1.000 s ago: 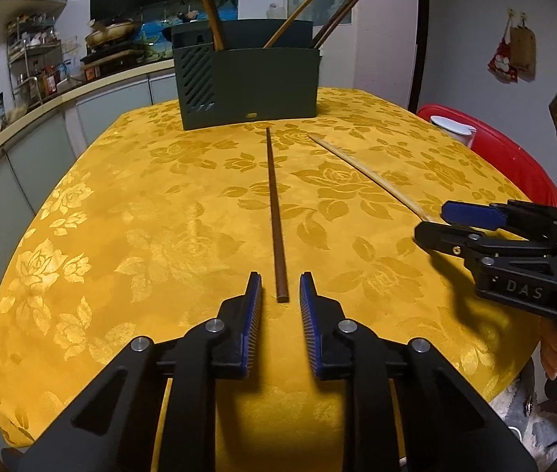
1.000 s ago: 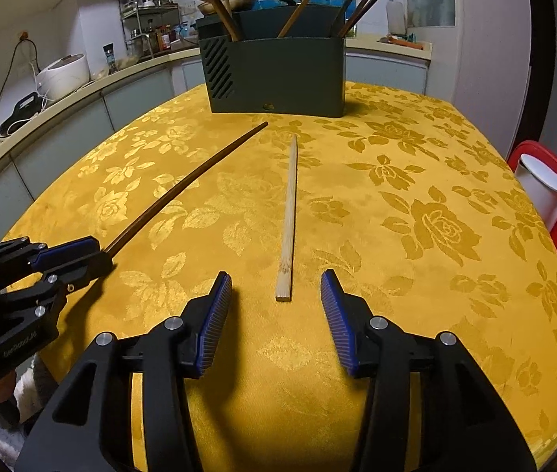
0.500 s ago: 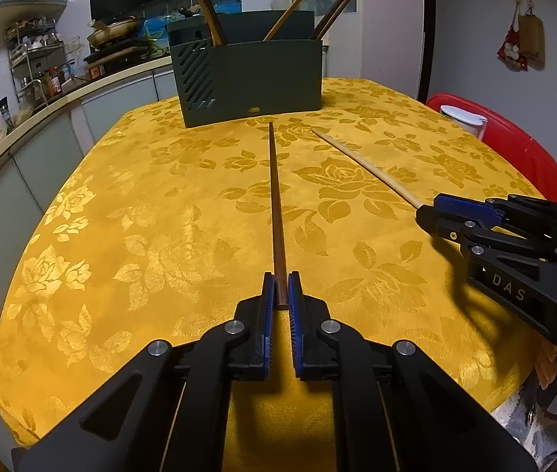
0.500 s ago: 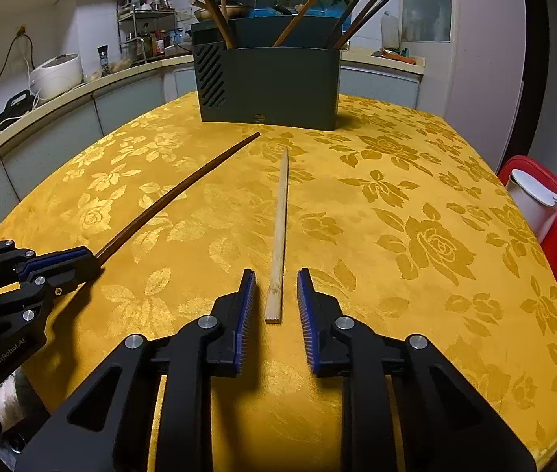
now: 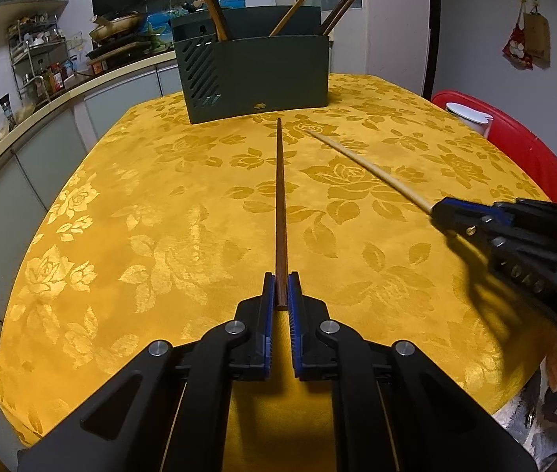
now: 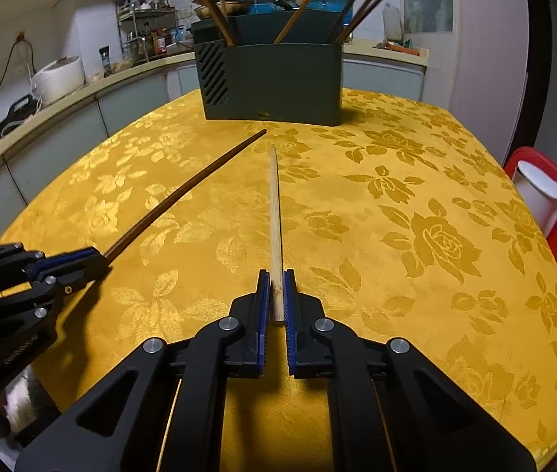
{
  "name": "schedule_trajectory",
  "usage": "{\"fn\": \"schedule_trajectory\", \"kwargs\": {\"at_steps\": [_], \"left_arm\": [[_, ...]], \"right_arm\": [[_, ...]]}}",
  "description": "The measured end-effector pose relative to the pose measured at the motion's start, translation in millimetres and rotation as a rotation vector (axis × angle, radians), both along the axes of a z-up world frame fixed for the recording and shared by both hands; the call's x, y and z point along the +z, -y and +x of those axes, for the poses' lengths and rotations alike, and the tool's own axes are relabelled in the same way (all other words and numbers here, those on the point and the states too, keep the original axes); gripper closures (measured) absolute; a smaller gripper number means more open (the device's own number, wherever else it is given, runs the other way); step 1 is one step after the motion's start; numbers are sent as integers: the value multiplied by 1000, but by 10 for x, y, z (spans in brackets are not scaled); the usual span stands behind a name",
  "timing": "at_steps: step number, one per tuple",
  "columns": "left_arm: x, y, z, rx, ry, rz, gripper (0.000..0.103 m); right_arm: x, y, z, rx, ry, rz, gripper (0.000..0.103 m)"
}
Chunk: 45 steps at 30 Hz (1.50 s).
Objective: Organize utensils
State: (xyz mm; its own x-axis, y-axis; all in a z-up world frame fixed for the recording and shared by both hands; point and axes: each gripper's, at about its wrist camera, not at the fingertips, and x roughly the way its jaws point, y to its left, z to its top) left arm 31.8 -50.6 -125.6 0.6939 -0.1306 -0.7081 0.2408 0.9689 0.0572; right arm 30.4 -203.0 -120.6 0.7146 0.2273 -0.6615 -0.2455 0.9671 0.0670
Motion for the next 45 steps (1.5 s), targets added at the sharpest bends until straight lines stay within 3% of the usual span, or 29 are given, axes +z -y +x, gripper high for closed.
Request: {"fn": "schedule_trajectory", "kwargs": {"at_steps": [6,8,12,17,21,28,36,38,40,43,45], "left_arm": [[119,-145,73,33,-11,4,97],[250,-189,91,37,18,3,97],[600,-230,128,29,96,-1,97],[1005,-248,189,11,171,-20,97],[1105,-259,239,12,179,-35,97],[1079,-281,216,11,166,-42,97],[1051,-302,190,12,160,-49,97],[1027,-318,188,14,156,-52,97],[1012,-327,178,15,151,-56,97],[994,-327,183,15,146,-55,97],[979,-328,187,15,141,-56,97]], "right_arm": [[420,147,-120,-17,102,55,95],[564,185,-151,-18,139,66,101],[831,254,-148,-19,205,78,101],[998,357,-18,-17,215,128,101],[860,389,69,3,149,134,101],[270,275,11,38,-7,80,99],[23,176,-118,37,-18,-25,99],[20,179,-133,28,-7,-42,91],[49,227,-175,13,26,-13,35],[83,217,-204,9,52,-32,34],[72,219,-202,2,50,-30,40]]}}
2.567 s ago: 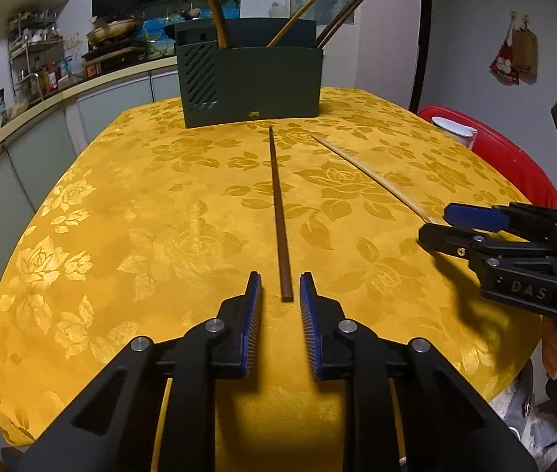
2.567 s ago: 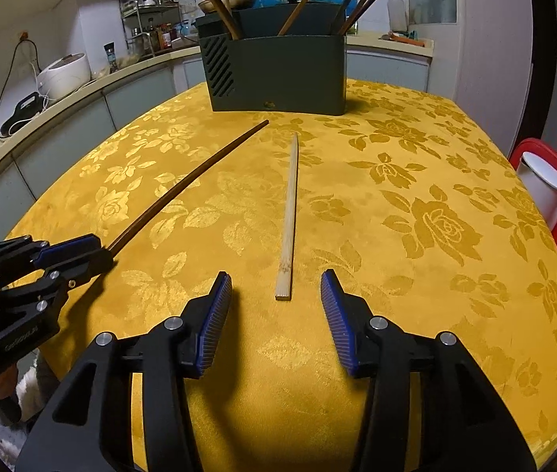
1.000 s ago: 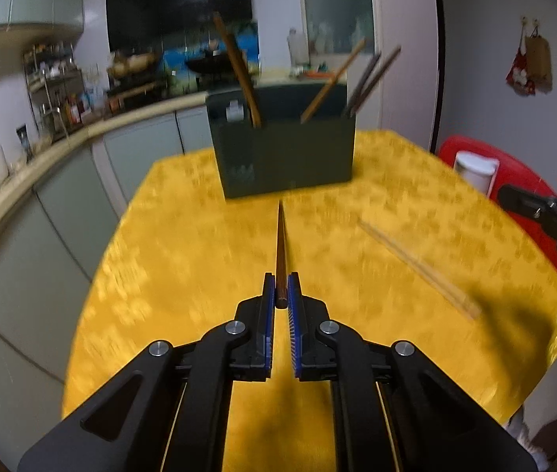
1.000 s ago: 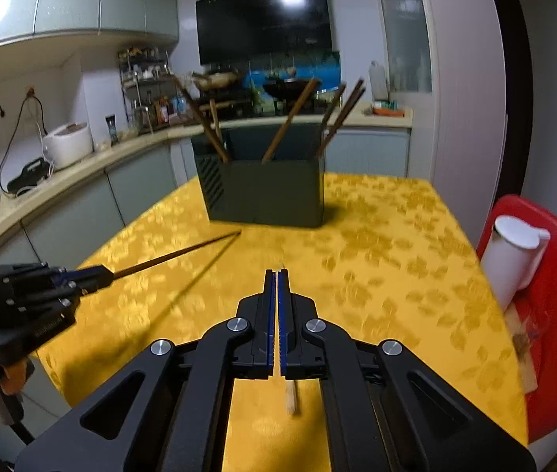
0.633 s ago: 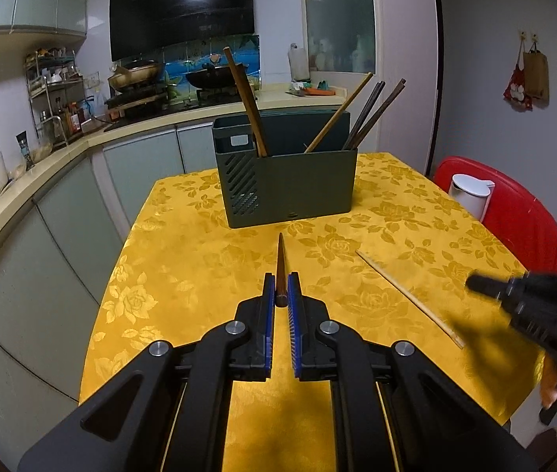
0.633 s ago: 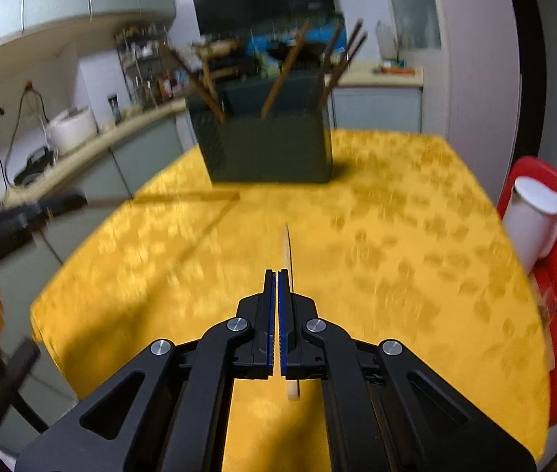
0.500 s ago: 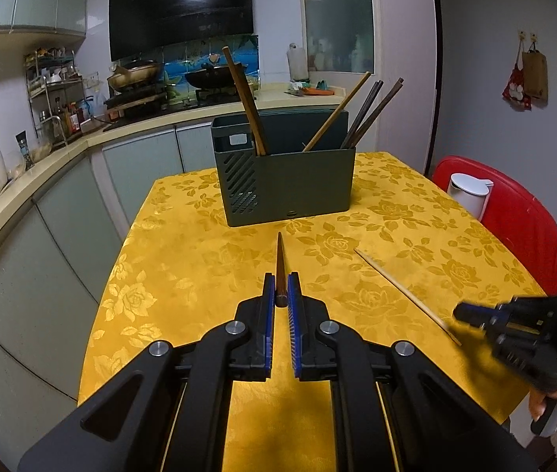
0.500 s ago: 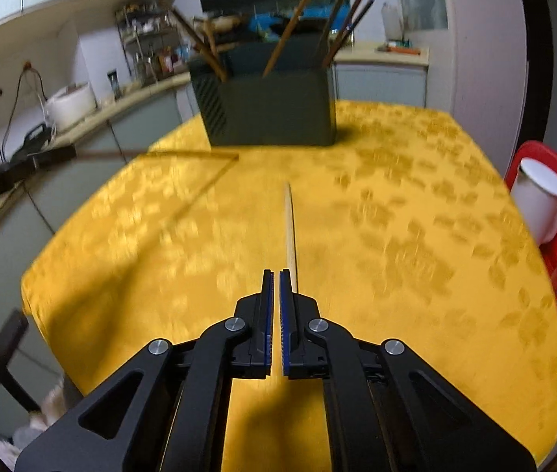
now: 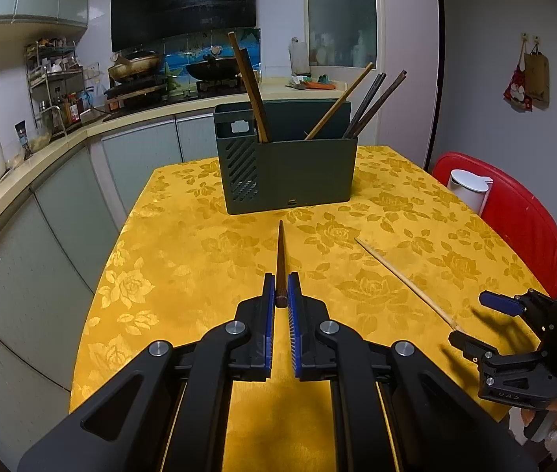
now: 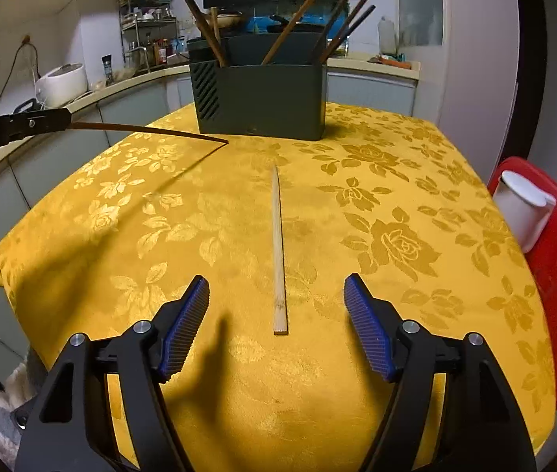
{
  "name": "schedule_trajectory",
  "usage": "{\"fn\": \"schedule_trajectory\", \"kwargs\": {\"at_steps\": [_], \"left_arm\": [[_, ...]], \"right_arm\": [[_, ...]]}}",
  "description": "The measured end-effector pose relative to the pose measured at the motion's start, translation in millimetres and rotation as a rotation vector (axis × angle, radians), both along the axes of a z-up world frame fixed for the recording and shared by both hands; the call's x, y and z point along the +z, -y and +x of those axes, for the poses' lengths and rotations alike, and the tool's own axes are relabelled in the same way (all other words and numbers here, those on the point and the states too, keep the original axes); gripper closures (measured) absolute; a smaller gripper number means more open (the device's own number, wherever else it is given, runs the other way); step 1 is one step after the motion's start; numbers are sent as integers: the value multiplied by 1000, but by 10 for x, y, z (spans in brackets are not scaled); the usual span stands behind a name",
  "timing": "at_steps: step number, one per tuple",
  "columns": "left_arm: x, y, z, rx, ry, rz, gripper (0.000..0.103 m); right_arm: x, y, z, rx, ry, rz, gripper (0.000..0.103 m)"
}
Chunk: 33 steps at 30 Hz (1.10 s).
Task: Organize utensils
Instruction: 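Lift both held chopsticks and carry them down into the green holder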
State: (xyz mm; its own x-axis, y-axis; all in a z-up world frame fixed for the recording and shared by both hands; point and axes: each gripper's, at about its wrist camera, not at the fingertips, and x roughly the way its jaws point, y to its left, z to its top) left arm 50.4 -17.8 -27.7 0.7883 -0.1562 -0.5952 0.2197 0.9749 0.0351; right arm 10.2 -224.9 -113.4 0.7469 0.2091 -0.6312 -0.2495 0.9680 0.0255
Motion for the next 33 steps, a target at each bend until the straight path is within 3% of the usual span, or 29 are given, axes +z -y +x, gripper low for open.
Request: {"fn": "schedule_trajectory", "kwargs": {"at_steps": [4,8,16,21,26,33], "left_arm": [[-14,-3,0,-2,-4,-2,97],[-27,-3,1,-4,-7,-3,97],[-65,-9,21,-3,-16,-7,97],[-42,-16,29,-3,-10,3,97],[126,-45,55,-2,24,16,97],[501,-26,198,-12,82,15,97]], "right_arm": [[-86,13,39,-7,-44,-6,62],[-161,-41,40,5,-43,-28,68],[-179,-79,62,16,-22,-37,91],[-120,-19,98,15,-62,-1,95],[235,147,86,-13,0,63,95],[976,367,226,-13,122,160,97]]}}
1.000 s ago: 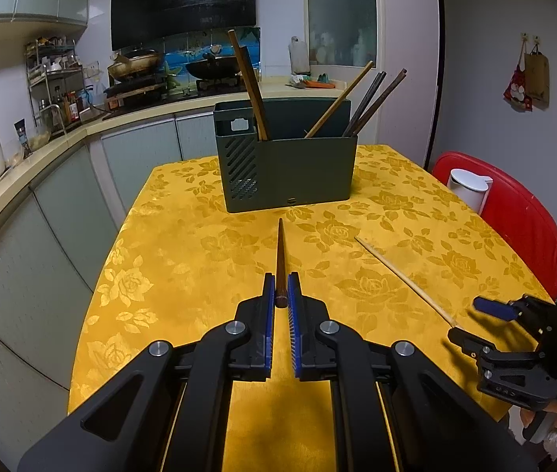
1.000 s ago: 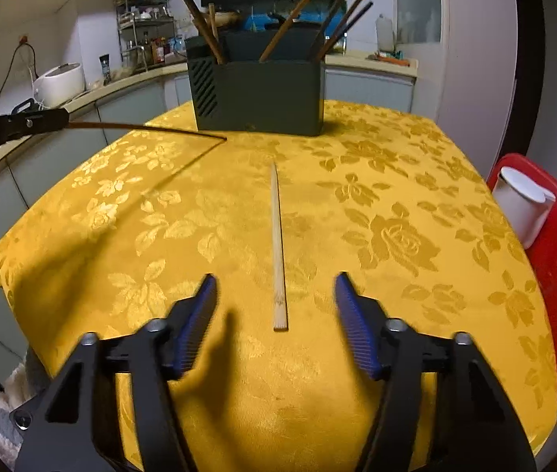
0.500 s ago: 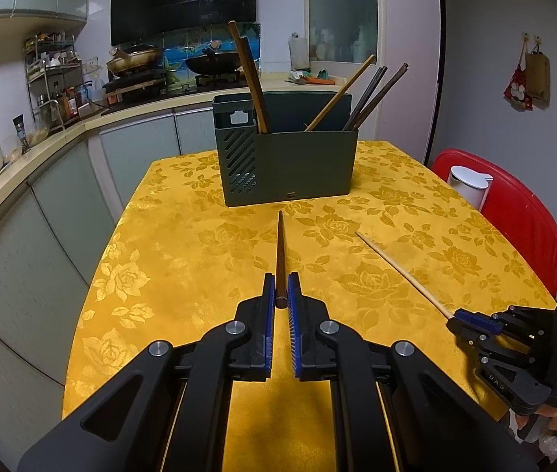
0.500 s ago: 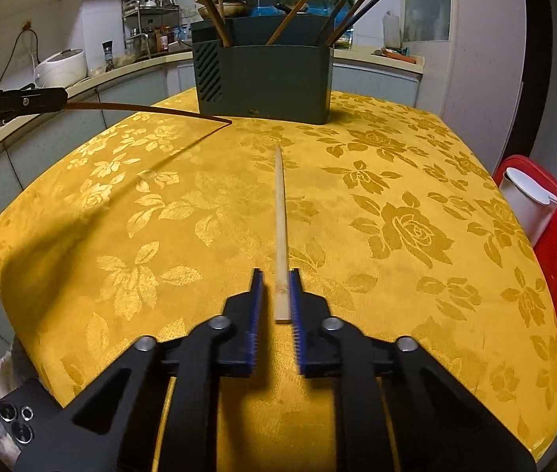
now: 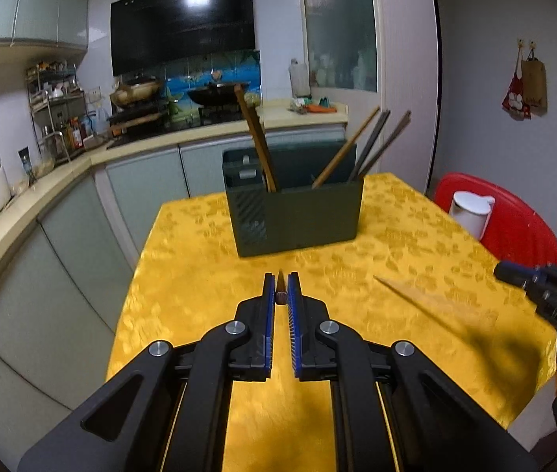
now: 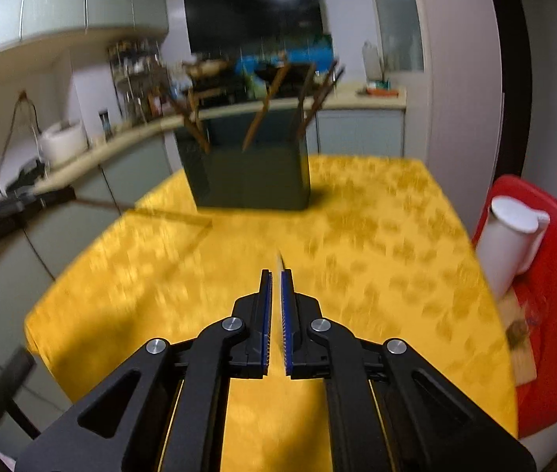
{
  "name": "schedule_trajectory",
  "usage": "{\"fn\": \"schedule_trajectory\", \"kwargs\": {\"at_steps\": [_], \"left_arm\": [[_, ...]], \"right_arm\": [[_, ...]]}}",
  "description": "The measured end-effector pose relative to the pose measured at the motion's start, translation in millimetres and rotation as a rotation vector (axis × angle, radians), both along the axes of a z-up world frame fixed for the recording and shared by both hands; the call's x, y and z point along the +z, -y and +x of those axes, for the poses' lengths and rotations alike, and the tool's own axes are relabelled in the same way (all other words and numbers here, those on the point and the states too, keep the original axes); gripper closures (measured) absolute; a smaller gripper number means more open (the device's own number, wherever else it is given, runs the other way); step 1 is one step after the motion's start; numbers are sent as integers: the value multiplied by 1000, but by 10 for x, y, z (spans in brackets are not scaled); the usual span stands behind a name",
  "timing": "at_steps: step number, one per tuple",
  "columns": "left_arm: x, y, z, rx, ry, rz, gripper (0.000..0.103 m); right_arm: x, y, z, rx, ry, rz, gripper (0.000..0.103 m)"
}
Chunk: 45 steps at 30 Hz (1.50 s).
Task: Organize utensils
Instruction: 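Lift both held chopsticks and carry them down into the green holder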
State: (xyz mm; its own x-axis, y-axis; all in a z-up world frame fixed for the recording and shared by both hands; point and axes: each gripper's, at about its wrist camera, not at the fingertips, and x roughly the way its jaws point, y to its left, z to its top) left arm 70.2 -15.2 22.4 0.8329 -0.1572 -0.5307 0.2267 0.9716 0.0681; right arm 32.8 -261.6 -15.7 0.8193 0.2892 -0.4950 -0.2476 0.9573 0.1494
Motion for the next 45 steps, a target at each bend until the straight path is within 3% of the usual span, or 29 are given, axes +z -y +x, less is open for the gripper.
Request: {"fn": "schedule_trajectory", "kwargs": {"at_steps": [5,12,14,15,17,23,26,30,35,39,45], "left_arm": [[160,11,135,-5,6,-17,97],[161,44,111,-21,6,-7,97],[153,53,95,-25,5,-4,97],[153,55,90,-26,5,-3,97],[152,48,88,-25,5,-5,97],[151,53,84,-24,4,-4,97],[143,62,68,-29,5,3,97],[131,73,56,-29,4,2,97],[126,80,60,-29,3,2,97],[127,80,61,-29,4,2,97],[128,81,58,-28,3,4,97]], "right_arm": [[194,31,237,28,0,9,97],[-321,74,202,25,-103,-16,95],[-481,121,162,8,-132,-26,84],[-540,146,141,0,-137,-26,66],[-683,223,75,-24,-152,-34,58],[-1015,279,-83,-53,-201,-95,58],[-1131,235,-145,-52,-209,-141,65],[-1139,176,-175,-45,-180,-187,79],[-1143,186,-162,-42,-162,-191,82],[-1144,204,-154,-46,-168,-181,93],[-1079,203,-136,-46,-189,-168,95]]}}
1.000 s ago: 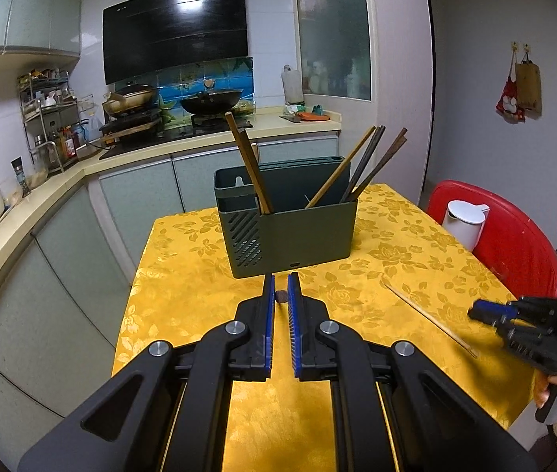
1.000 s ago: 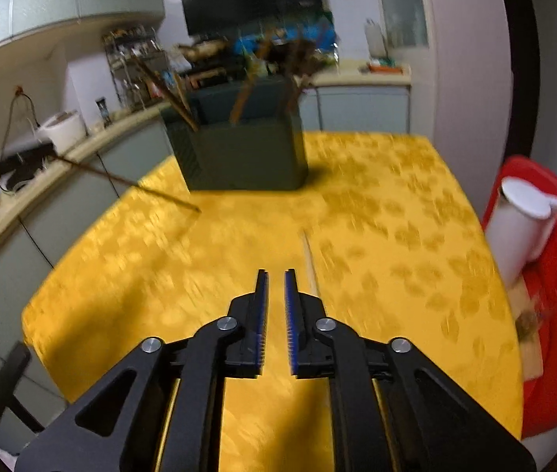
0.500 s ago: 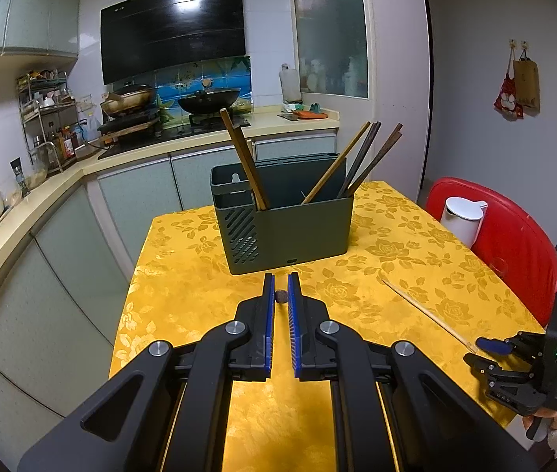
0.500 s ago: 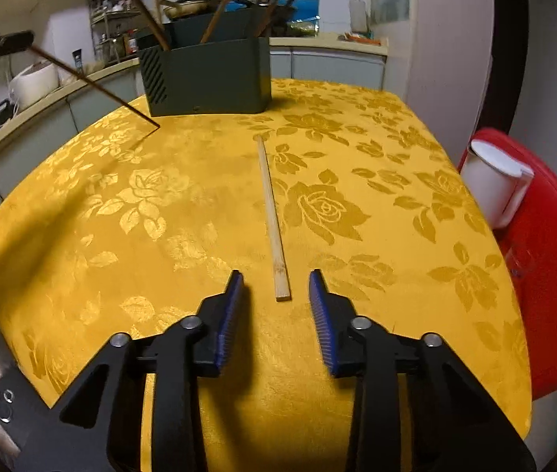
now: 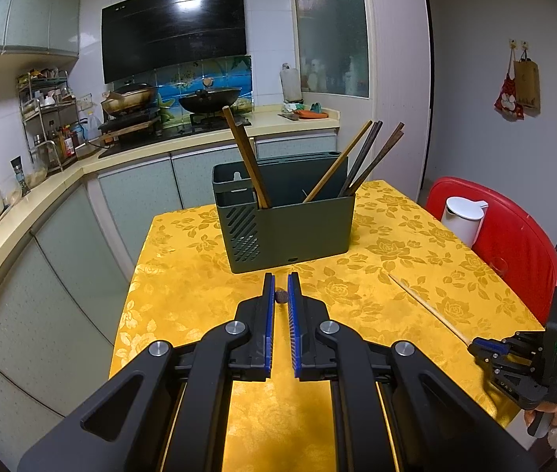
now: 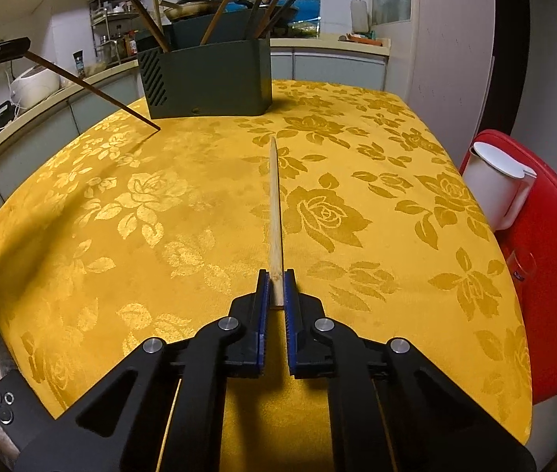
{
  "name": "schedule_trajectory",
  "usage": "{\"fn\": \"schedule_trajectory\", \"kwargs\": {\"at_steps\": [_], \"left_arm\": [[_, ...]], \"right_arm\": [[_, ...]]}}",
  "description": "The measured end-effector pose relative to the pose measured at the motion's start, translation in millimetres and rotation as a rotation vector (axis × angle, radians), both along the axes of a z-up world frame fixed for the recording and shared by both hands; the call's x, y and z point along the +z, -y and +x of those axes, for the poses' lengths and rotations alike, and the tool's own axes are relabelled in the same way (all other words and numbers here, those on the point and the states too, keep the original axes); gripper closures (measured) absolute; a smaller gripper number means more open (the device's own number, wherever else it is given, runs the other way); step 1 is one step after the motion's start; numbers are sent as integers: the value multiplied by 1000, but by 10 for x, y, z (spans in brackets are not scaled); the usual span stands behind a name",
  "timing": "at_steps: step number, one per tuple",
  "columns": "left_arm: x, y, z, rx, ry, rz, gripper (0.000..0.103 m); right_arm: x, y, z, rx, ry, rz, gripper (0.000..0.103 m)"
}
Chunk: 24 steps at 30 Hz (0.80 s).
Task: Organize utensils
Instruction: 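Lift both held chopsticks and carry them down into the green holder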
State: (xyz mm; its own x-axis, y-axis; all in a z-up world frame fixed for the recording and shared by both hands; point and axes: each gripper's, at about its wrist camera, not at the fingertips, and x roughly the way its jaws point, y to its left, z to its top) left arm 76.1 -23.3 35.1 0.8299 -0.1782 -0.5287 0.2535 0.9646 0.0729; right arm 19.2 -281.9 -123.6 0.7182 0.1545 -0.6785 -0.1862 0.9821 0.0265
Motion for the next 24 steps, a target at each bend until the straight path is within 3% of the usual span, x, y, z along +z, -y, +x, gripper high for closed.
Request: {"fn": "schedule_trajectory", "kwargs": {"at_steps": [10,16,24], "left_arm": [[103,0,-7,-2,31,-7,97],[234,23,35,-9,58,-7,97],[477,76,196,-40,67,-13,97]], "right_arm": [[858,4,35,50,147,92,95],[1254,-51,252,100,170,183,95],[1619,-207,621,145,156,181,95]]}}
